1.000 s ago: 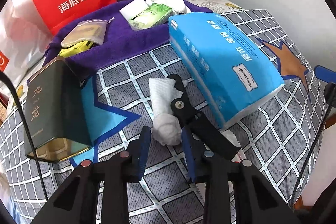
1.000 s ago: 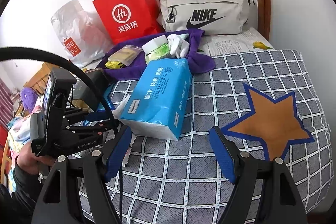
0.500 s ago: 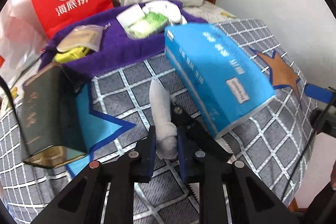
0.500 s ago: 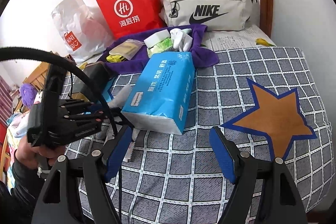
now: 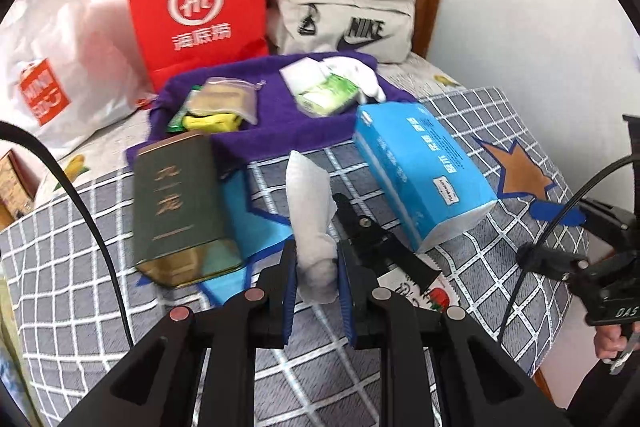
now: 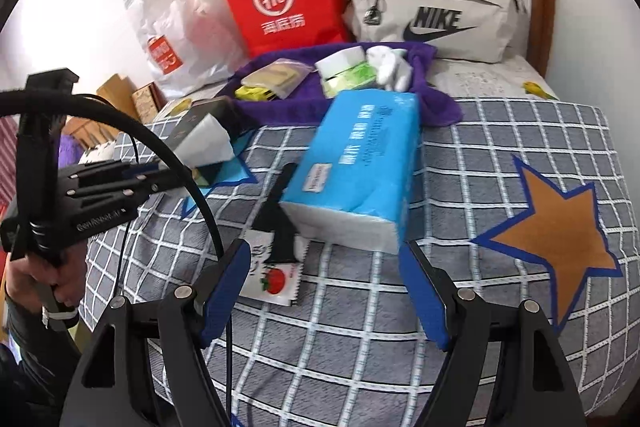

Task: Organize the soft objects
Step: 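Lift the white cloth with the left gripper while the right lowers over the snack packet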

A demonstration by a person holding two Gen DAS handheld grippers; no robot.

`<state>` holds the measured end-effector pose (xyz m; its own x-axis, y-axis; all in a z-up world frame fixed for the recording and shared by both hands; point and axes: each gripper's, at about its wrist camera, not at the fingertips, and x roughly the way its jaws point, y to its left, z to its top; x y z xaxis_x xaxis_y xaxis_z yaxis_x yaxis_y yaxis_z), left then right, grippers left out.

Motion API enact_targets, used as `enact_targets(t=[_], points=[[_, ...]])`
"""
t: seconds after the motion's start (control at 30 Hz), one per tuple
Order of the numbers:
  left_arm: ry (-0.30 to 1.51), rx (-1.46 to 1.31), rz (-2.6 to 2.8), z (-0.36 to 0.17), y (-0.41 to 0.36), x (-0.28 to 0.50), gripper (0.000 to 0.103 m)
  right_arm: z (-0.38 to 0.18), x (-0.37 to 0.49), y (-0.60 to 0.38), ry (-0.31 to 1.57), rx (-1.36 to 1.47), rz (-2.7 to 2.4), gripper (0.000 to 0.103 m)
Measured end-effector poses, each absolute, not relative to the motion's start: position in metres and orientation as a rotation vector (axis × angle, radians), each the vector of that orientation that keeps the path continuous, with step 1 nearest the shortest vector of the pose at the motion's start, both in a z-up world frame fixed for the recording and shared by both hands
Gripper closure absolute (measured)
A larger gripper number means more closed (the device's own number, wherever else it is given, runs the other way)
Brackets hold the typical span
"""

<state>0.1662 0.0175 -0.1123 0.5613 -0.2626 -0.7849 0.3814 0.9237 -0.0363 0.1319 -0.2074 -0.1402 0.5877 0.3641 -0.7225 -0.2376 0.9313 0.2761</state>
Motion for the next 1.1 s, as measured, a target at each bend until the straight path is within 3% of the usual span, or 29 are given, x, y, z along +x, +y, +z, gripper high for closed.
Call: enact_targets(t=[0.3, 0.57, 0.63, 0.77, 0.8, 0.93, 1.1], points=[[0.904, 0.075, -0.330, -0.117, 0.052, 0.143, 0.085, -0.161, 0.139, -0.171, 0.931, 0.145, 0.452, 0.028], [0.961, 0.014, -0.296, -0.145, 0.069, 0.130, 0.085, -0.186, 0.162, -0.146, 0.974, 0.122, 0.438, 0.047], [0.968, 0.004, -0.292, -0.148, 0.073, 0.128, 0.085, -0.193, 0.166, -0.138, 0.981, 0.097, 0.422, 0.058], [0.974, -0.008, -0.297, -0.154, 0.077, 0.128, 0.085, -0.202, 0.172, -0.128, 0.969, 0.053, 0.407, 0.059], [0.974, -0.011, -0.300, -0.154, 0.077, 0.128, 0.085, -0.202, 0.172, -0.127, 0.954, 0.044, 0.408, 0.058], [0.975, -0.026, -0.322, -0.159, 0.079, 0.128, 0.085, -0.206, 0.171, -0.125, 0.940, 0.069, 0.468, 0.035], [0.978, -0.041, -0.344, -0.163, 0.081, 0.127, 0.085, -0.209, 0.163, -0.108, 0.905, -0.023, 0.454, 0.023]])
